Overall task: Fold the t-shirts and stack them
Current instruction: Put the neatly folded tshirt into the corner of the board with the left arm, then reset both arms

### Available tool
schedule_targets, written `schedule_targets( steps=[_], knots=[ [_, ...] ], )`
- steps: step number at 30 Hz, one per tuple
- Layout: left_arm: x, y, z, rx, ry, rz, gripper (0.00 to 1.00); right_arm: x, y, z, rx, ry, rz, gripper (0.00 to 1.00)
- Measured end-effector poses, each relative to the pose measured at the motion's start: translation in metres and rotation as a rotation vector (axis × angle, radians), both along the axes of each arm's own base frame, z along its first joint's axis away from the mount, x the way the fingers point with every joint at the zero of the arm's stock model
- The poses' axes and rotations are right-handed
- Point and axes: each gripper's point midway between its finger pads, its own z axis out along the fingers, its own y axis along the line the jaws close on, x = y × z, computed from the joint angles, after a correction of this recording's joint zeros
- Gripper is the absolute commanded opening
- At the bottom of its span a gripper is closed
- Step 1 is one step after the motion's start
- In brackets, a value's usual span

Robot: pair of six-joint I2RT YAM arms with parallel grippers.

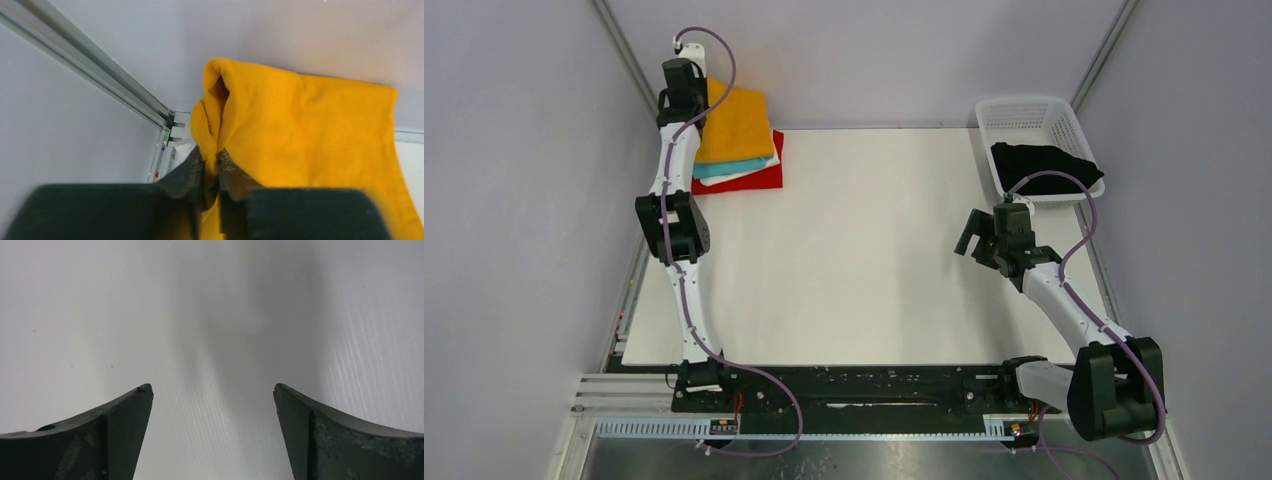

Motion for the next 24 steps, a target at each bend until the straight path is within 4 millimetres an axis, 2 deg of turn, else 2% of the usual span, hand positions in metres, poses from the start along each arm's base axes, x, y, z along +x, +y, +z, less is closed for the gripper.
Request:
schedule_targets(
  steps=[1,2,5,9,12,15,17,20,24],
  knots=[
    [0.003,0.001,-0.005,-0.001,-0.001,0.003,0.88,0.000,0.000,0.000,-0.001,0.002,0.000,1.00],
    [0.006,0.002,-0.008,-0.001,-0.009,0.009,0.98,0.000,0.000,-0.001,-0.002,0.006,-0.001,1.00],
    [0.012,0.005,-0.008,-0.010,-0.050,0.048,0.99,0.000,-0.002,-0.003,-0.012,0.017,-0.008,1.00],
    [0.017,0.002,0.011,-0.049,-0.133,0.077,0.99,0.001,-0.003,-0.002,-0.017,0.019,-0.013,1.00],
    [0.013,-0.008,0.020,-0.083,-0.153,0.068,0.99,0.001,-0.004,-0.002,-0.021,0.017,-0.017,1.00],
    [0.000,-0.022,0.035,-0.103,-0.153,0.050,0.99,0.001,-0.005,0.003,-0.022,0.001,-0.022,0.99],
    [-0.011,-0.040,0.048,-0.112,-0.157,0.022,0.99,0.000,-0.007,0.011,-0.022,-0.027,-0.028,0.99],
    [-0.034,-0.088,0.069,-0.161,-0.165,-0.067,0.99,-0.004,-0.008,0.025,-0.015,-0.079,-0.033,0.99],
    [-0.060,-0.150,0.095,-0.296,-0.208,-0.213,0.99,-0.023,-0.011,0.036,-0.005,-0.135,-0.035,1.00]
  ],
)
